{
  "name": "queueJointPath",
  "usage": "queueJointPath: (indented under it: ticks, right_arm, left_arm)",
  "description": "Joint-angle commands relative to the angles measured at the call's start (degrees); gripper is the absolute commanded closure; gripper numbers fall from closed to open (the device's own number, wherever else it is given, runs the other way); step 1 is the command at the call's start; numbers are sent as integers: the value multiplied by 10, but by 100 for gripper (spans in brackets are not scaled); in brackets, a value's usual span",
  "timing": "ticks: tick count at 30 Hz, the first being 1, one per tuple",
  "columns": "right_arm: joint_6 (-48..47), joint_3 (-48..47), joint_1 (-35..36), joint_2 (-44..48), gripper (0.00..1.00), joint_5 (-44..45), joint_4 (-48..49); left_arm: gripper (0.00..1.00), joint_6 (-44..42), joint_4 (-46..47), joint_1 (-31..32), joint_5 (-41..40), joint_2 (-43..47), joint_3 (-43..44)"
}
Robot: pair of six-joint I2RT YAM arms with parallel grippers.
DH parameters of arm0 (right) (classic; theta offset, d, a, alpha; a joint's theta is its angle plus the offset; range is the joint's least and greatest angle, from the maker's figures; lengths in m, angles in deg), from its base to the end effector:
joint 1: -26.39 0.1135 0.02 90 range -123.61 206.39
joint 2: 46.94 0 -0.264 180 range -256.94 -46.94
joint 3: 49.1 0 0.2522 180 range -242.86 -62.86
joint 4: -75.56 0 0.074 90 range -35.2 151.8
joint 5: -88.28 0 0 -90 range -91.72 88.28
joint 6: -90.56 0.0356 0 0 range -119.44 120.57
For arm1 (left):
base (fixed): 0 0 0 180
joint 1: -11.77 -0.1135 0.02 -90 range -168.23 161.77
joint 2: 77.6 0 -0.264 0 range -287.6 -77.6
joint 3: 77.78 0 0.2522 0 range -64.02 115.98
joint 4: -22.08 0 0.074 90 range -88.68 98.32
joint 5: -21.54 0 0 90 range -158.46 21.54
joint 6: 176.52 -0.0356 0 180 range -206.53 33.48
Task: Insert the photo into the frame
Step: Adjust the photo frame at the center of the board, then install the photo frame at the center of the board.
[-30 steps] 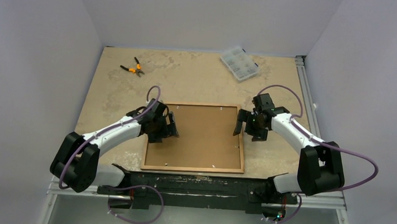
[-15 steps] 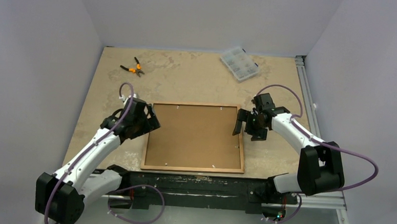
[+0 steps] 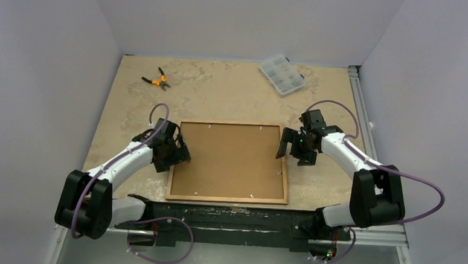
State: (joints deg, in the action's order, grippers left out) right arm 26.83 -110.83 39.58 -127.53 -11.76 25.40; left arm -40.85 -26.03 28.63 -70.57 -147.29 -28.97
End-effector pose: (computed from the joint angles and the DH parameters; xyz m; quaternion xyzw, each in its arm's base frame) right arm 0.2464 0.0641 0.1906 0.0957 0.9750 0.1422 0.1417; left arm 0.1949 -0.0577 0.1689 -0.2478 0.9513 -0.0791 0.1652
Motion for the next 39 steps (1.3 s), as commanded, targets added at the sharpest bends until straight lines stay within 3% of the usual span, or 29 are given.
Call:
queueJointPath:
  ticks: [1, 8, 11, 20, 28, 35, 39]
  right_arm:
    - [-11, 0, -10, 4, 6, 0, 5]
    - [-12, -4, -21, -9, 6, -11, 12]
    - [-16, -5, -26, -12, 6, -8, 10]
    - [-32, -15, -51, -10, 6, 15, -1]
    - [-37, -30, -58, -22, 6, 12, -7]
    - [-39, -32, -60, -31, 6, 9, -5]
    - [-38, -34, -61, -32, 6, 4, -3]
  left_arm:
    - [17, 21, 126, 21, 98, -38, -18]
    - [17, 63, 169, 137, 102, -108, 45]
    - [17, 69, 174, 158, 101, -134, 65]
    - [16, 19, 25, 156, -48, -207, 171]
    - [22, -22, -2, 115, -62, -255, 241]
    - [34, -63, -15, 83, -55, -284, 278]
    - [47, -72, -14, 82, -51, -304, 280]
